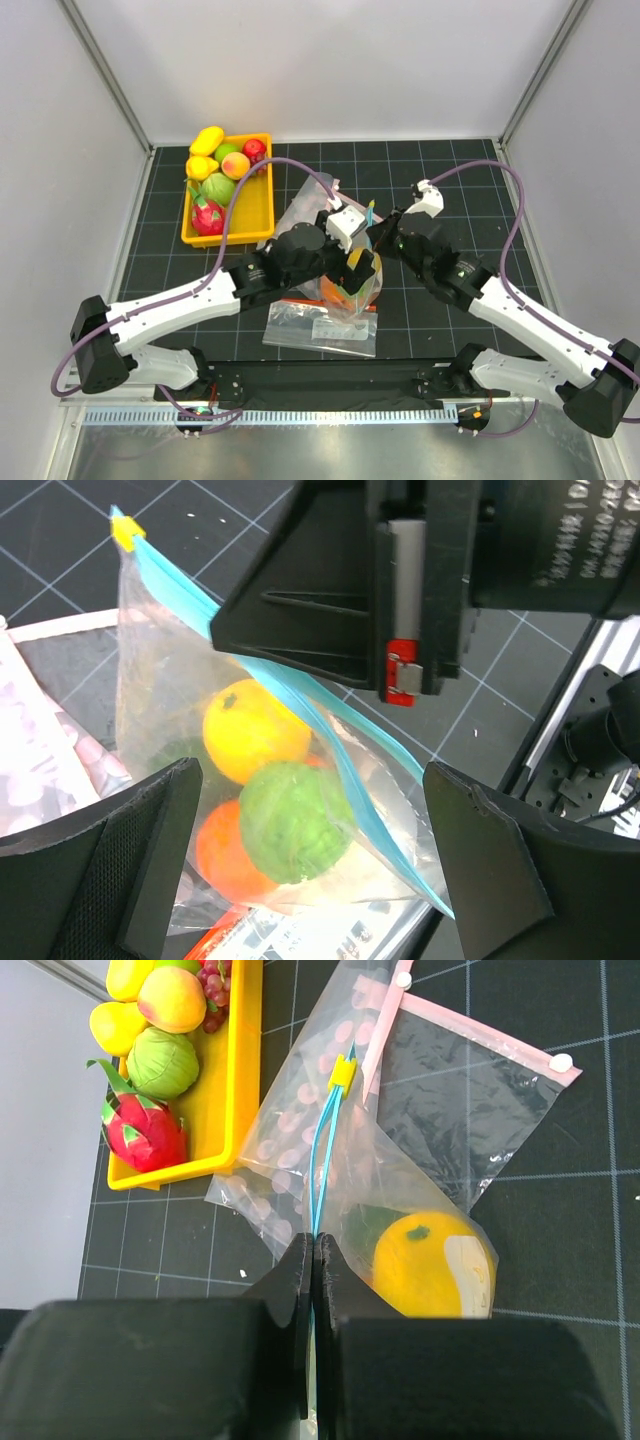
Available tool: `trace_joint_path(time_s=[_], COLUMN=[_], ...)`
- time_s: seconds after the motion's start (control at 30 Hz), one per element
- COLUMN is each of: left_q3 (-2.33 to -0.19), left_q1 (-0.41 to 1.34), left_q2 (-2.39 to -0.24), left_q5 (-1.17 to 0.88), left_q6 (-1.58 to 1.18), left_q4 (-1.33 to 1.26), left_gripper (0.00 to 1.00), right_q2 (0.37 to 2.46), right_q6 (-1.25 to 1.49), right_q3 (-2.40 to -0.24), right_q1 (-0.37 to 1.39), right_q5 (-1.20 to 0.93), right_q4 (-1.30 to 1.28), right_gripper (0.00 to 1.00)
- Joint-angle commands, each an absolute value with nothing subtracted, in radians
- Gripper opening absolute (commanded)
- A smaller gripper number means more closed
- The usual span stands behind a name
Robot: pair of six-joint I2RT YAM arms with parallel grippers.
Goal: Place the food in the zip-top bag and seal the zipper
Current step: Adjust the zipper food storage bag at the center of the board.
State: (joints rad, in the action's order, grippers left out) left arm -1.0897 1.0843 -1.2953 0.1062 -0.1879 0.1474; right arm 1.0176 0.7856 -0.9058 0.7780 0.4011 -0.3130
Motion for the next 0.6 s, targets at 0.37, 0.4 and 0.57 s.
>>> trace_joint_path(time_s=[0.37, 0.4, 0.57], left_q3=[-1.154, -1.151, -1.154], left_q1=[1.088, 1.088, 1.095], left_q2=[-1.292, -1.286, -1.255], left_q5=[0.202, 0.207, 0.238], left_q6=[-0.238, -0.239, -0.245], left_q4=[0.118, 0.118, 0.135], left_gripper=[1.0, 1.0, 1.0], right_q2=[0.988, 0.989, 0.989], right_q6=[0.778, 0.776, 0.767], right_q3=[-0.907, -0.907, -0.91], right_q1=[0.782, 0.782, 0.782], right_q5=[0.419, 0.42, 0.422], right_q4=[-0.275, -0.275, -0.276], right_gripper=[0.01, 0.01, 0.01])
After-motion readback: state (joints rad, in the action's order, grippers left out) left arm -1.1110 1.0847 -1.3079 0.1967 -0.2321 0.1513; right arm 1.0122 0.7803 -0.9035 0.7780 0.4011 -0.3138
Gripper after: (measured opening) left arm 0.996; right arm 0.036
